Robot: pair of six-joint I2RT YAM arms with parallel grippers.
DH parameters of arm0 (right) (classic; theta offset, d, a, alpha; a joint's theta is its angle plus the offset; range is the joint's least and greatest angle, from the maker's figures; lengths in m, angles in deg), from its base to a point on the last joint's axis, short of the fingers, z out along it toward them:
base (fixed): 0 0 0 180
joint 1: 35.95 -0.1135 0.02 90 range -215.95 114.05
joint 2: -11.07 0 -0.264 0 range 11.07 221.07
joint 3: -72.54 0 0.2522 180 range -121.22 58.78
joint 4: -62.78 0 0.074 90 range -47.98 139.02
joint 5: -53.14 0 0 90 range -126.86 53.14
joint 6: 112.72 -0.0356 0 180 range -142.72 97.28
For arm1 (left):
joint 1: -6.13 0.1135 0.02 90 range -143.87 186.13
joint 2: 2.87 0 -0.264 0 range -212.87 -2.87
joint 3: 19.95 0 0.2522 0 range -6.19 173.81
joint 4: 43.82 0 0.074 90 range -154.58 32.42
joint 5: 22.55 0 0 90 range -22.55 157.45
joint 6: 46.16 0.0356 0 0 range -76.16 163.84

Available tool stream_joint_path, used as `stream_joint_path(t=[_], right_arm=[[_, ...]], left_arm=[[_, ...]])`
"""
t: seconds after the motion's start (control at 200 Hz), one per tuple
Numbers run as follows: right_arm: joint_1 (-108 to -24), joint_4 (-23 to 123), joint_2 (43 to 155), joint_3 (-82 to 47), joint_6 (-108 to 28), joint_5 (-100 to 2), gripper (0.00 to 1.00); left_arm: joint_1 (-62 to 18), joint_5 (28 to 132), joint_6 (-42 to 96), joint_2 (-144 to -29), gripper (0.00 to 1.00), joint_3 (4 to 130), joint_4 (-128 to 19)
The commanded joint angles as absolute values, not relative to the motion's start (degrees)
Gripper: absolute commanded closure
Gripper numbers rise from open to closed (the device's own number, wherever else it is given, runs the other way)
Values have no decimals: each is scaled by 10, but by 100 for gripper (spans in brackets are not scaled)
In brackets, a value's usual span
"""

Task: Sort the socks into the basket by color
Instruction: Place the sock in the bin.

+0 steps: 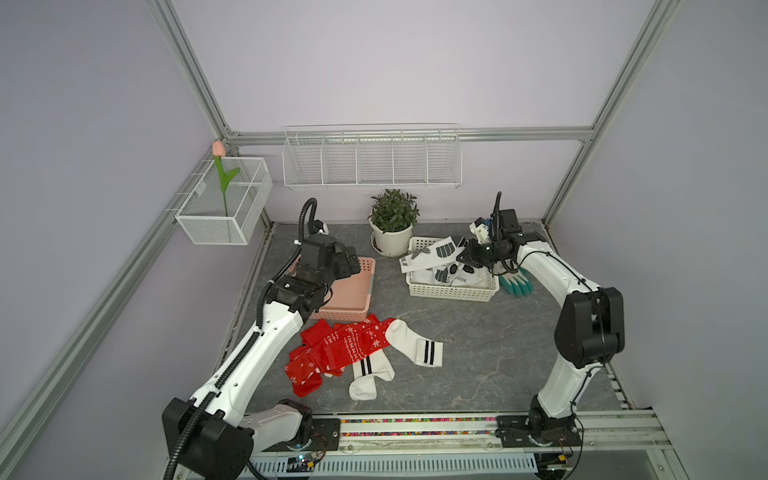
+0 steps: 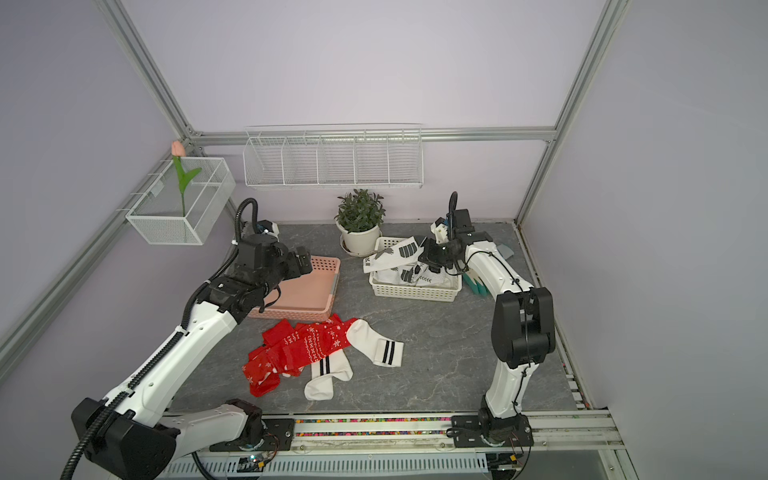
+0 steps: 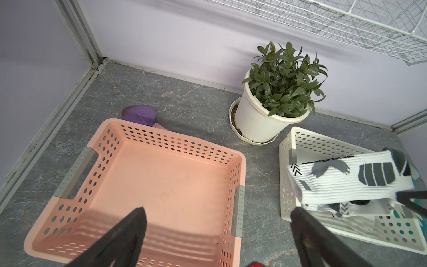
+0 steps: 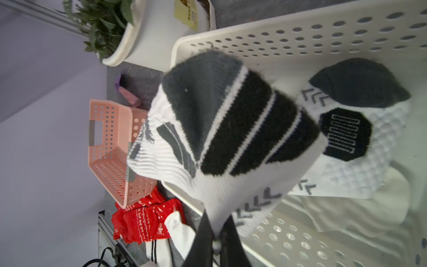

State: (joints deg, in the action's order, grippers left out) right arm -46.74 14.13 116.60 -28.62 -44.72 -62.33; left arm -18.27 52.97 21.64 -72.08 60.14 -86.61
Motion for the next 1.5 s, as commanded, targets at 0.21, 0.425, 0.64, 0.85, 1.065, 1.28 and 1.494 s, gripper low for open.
stream_joint_path(t=[0.21, 0.425, 0.64, 0.85, 1.065, 1.28, 1.494], right_arm=[[-439, 75, 1166, -274, -417, -519, 90], [-436, 34, 1217, -321, -407, -450, 88], [-436, -3, 1265, -388, -398, -418, 73], [-452, -9, 1212, -385, -387, -363, 64], [-472, -6, 1197, -402, -378, -381, 62], [-472, 5, 1275, -431, -387, -394, 63], [-473, 23, 1332, -428, -401, -407, 64]], left_arm=[[-185, 535, 212, -725, 1, 614, -869], [-184, 535, 212, -723, 1, 614, -870], [-184, 534, 213, -721, 1, 614, -870], [-184, 534, 212, -720, 1, 613, -869], [-184, 535, 212, -721, 1, 613, -869], [-184, 530, 213, -720, 1, 613, -870], [-184, 526, 213, -722, 1, 613, -870]])
